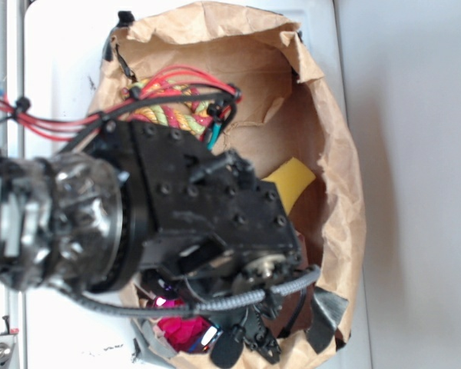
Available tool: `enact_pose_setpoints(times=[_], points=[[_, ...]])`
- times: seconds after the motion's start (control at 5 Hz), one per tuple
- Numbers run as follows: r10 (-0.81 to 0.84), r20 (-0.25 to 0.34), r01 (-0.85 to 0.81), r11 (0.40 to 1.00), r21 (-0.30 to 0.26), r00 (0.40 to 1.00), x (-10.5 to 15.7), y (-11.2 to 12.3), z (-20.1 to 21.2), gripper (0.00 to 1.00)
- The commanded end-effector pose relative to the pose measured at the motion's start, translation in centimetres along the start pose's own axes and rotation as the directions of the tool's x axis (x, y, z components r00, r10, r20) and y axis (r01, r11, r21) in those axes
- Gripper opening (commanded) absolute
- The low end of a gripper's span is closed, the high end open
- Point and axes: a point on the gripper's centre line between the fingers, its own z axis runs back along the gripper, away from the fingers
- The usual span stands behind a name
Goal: Grab the red paper.
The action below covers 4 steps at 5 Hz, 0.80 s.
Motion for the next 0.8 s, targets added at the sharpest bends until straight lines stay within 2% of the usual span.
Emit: enact_pose_setpoints(times=[0.0,0.2,0.6], points=[[-0.085,-0.035,0.087,0.994,0.067,0.996,-1.2,-1.5,-2.8,1.0],[-0.087,-0.073,0.095,0.99,0.102,0.993,-1.3,-1.6,-4.5,1.0],[-0.105,-0.182,0.129,0.984,0.126,0.978,-3.0,-2.5,-5.5,1.0]])
